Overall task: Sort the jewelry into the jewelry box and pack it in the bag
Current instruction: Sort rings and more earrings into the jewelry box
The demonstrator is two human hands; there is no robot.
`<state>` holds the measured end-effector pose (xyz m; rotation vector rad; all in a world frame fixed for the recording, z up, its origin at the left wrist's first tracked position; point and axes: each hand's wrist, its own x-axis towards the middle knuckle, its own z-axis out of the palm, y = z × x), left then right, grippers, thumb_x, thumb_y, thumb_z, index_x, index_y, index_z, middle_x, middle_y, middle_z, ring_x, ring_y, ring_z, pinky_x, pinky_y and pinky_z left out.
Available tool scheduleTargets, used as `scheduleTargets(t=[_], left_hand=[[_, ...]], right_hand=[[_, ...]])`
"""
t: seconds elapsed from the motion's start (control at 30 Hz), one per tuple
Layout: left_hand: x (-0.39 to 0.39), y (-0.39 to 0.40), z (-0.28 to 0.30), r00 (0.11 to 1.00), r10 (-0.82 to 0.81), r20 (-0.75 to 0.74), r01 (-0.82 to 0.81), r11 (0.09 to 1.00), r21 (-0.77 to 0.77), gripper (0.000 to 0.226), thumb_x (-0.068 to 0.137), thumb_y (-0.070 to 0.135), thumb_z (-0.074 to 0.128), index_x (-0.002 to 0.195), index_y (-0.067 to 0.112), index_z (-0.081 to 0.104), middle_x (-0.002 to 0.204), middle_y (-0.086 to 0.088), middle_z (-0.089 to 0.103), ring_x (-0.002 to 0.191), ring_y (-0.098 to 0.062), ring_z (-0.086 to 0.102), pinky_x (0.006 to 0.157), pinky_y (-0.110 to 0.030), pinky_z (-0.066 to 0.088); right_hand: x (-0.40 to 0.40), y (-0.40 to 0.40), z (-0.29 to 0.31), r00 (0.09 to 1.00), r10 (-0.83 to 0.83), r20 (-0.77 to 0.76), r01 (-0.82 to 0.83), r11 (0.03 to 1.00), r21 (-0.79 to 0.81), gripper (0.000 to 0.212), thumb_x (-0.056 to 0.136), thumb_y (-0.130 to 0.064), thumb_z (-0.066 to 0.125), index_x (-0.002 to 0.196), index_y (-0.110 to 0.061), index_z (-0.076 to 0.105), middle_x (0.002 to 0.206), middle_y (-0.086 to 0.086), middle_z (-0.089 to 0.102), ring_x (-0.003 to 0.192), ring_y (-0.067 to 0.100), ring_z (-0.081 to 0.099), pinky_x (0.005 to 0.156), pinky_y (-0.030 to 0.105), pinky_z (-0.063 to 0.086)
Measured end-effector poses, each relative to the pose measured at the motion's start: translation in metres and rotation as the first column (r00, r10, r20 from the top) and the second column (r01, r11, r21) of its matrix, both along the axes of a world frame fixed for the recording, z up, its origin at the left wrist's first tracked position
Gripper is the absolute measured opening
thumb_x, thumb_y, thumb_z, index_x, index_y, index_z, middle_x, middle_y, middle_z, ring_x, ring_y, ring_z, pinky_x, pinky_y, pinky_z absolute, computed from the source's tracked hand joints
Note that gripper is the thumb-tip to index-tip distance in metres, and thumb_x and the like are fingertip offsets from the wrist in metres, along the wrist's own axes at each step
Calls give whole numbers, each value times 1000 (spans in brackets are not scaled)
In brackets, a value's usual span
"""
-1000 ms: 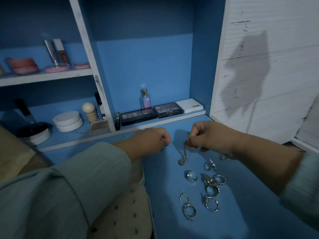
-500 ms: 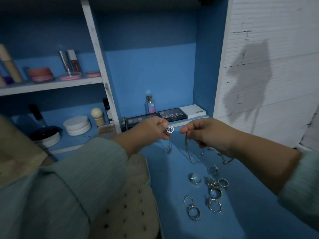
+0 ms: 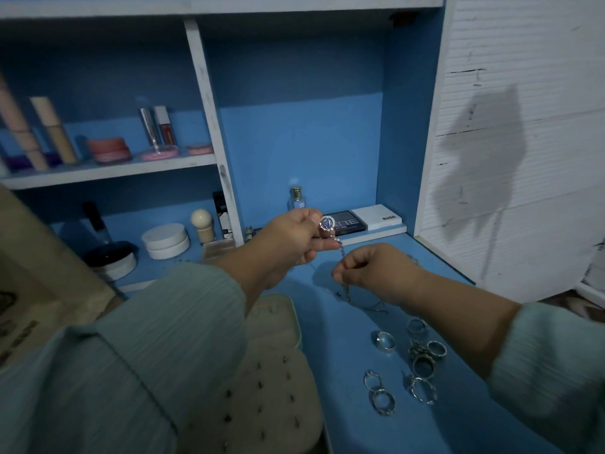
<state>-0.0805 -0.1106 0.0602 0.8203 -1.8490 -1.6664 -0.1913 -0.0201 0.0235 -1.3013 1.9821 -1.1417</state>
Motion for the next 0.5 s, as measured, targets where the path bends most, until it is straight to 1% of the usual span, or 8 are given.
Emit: scheduleTargets(t=[0.1,0.13,0.17,0.23,0.3,0.37,0.43,0.5], left_hand=[[3,-3,-2,996,81,-38,-80,996,37,18,103,21,30,99,16,46,81,2,59,54,1,65,44,-10,36],[3,-4,-3,993,110,-48,-107,993,52,18,103,21,30,98,16,46,80,2,58,54,0,65,44,-11,37],[4,-3,-3,989,136,-58,-132,989,70,17,103,21,30,99,16,46,79,1,57,53,0,64,44,-11,36],[4,-2,-1,980,182,-83,-172,979,114,18,103,20,30,95,17,46,75,1,54,50,0,63,45,-13,35],[3,0,1,972,214,-98,-197,967,159,24,103,19,29,85,19,45,72,2,52,47,0,63,46,-14,33],[3,4,3,966,230,-119,-202,957,207,26,103,19,28,82,19,43,71,2,50,48,-1,63,44,-14,32],[3,8,5,959,241,-147,-199,947,254,27,104,17,27,80,18,42,70,2,47,47,-2,63,41,-13,31],[5,12,8,954,245,-171,-191,939,285,27,103,16,28,80,18,40,66,2,44,43,-1,59,41,-13,29]], right_hand=[[-3,3,7,1000,-3,-12,3,1000,12,1,79,-15,72,79,-16,73,82,-2,69,78,6,58,67,9,43],[-5,5,11,1000,-3,-11,3,1000,12,3,78,-16,73,77,-18,73,83,-3,70,80,5,59,69,9,43],[-8,8,14,1000,-5,-13,5,1000,13,5,78,-17,74,75,-20,72,82,-5,70,78,3,59,66,6,43],[-11,13,21,1000,-19,-14,19,1000,16,6,77,-20,75,73,-23,72,74,-12,67,70,-4,56,55,-1,40],[-14,19,29,999,-34,4,34,999,9,3,77,-23,75,75,-23,73,71,-14,67,66,-8,56,56,2,40],[-15,24,38,999,-41,7,41,999,-8,3,77,-25,75,78,-22,73,60,-17,65,55,-12,54,53,4,37],[-13,31,49,999,-37,3,37,999,-18,6,78,-24,73,81,-18,73,46,-18,57,45,-10,50,43,3,33],[-11,36,59,999,-38,-32,38,999,-20,12,79,-26,72,86,-17,74,53,-16,58,53,-1,49,45,7,35]])
